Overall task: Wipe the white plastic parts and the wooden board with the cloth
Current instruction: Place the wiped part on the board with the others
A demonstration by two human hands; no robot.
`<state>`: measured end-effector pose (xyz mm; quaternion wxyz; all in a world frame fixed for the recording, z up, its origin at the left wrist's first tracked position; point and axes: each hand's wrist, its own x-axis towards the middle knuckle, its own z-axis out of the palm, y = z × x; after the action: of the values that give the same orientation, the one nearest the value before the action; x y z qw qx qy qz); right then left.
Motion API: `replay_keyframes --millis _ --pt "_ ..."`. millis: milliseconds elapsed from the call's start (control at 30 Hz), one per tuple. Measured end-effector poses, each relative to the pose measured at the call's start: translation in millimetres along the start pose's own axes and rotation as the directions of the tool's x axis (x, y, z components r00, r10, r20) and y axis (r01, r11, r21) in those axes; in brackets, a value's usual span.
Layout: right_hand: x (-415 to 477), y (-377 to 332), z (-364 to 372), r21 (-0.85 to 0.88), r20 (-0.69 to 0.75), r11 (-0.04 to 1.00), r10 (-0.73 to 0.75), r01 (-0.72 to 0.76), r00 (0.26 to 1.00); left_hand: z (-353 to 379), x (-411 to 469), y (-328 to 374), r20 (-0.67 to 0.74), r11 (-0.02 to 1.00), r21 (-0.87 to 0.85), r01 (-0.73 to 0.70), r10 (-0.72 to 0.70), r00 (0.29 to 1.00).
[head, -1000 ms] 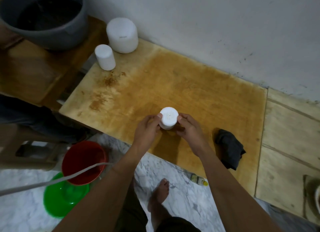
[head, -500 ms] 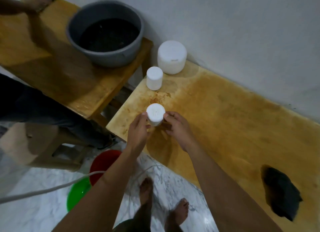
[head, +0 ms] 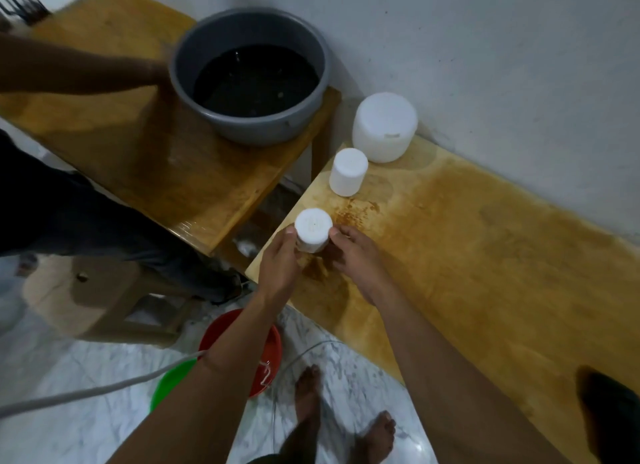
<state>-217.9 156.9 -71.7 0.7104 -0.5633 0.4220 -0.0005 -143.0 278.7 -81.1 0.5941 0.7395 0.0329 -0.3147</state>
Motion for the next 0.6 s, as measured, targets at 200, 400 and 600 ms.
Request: replay_keyframes --millis 200,400,600 --pt "-11.2 -6.0 -9.9 0.001 -0.025 1.0 0.004 -0.004 1.0 -1.1 -14.0 -4.4 -0.09 1.0 0.009 0.02 -0.02 0.996" --pt "-40.6 8.4 -51.0 -0.115 -0.074 0.993 -0.03 0.022 0.997 20.6 -54.6 -18.4 -0.163 0.967 0.233 -0.101 0.142 0.976" --pt "-83.5 37.0 -111.8 -0.307 -0.229 0.951 -0.104 0.029 0.968 73.9 -85.5 -23.7 0.116 0.808 0.478 -0.344 0.33 0.937"
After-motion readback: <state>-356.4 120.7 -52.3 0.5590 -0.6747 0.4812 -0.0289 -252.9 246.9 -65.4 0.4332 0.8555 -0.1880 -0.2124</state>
